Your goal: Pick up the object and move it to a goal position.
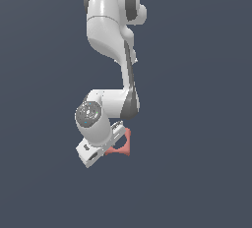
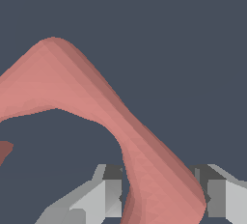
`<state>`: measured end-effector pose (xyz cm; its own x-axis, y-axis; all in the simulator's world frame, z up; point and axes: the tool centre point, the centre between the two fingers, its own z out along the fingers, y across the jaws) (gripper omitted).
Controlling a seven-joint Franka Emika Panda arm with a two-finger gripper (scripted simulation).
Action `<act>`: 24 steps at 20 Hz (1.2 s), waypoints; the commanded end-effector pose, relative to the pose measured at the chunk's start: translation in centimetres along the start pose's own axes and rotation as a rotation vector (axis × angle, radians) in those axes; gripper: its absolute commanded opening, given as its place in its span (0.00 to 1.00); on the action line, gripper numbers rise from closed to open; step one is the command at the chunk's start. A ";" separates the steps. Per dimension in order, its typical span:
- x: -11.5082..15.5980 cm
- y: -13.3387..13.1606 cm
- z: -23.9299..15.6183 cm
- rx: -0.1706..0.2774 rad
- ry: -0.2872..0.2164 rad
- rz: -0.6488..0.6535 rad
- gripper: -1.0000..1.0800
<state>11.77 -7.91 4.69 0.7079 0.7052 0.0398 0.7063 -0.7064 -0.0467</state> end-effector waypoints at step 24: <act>-2.2 -2.4 -12.5 0.000 -0.001 0.000 0.00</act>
<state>9.04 -8.46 15.61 0.7077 0.7055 0.0387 0.7065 -0.7062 -0.0469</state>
